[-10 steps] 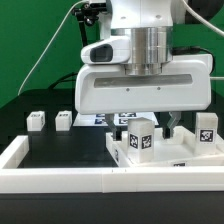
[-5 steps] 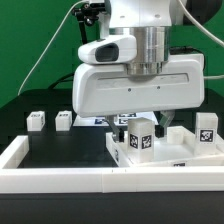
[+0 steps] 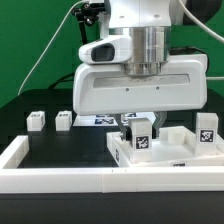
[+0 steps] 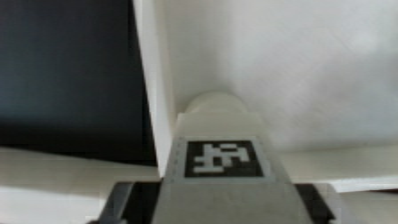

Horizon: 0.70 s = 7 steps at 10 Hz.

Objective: Assemble square table

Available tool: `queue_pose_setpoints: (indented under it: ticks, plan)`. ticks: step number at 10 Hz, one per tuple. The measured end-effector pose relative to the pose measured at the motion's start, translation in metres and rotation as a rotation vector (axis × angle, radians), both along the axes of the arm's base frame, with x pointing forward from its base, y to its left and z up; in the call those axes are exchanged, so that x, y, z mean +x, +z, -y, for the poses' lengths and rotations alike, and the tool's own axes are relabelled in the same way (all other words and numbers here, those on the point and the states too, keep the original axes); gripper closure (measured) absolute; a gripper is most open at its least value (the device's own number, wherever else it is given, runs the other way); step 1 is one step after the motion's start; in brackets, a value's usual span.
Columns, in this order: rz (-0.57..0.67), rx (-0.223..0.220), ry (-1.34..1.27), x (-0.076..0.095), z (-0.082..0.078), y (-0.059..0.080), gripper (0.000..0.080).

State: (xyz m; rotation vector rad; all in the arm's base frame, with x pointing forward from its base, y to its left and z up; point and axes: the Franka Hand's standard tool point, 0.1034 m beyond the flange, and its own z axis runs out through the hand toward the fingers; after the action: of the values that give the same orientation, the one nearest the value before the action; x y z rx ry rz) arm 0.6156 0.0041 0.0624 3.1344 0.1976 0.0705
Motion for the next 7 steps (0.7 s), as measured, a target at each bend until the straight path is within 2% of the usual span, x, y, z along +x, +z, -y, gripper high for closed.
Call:
queue_pose_setpoints:
  ticks: [2,4,7]
  plan:
    - [0.006,0.025,-0.22,0.0008,0.0051,0.0002,0.0511]
    - [0.02,0.046,-0.46,0.0009,0.0018,-0.0005,0.0509]
    - [0.013,0.052,-0.596,-0.0003,0.002,-0.001,0.0505]
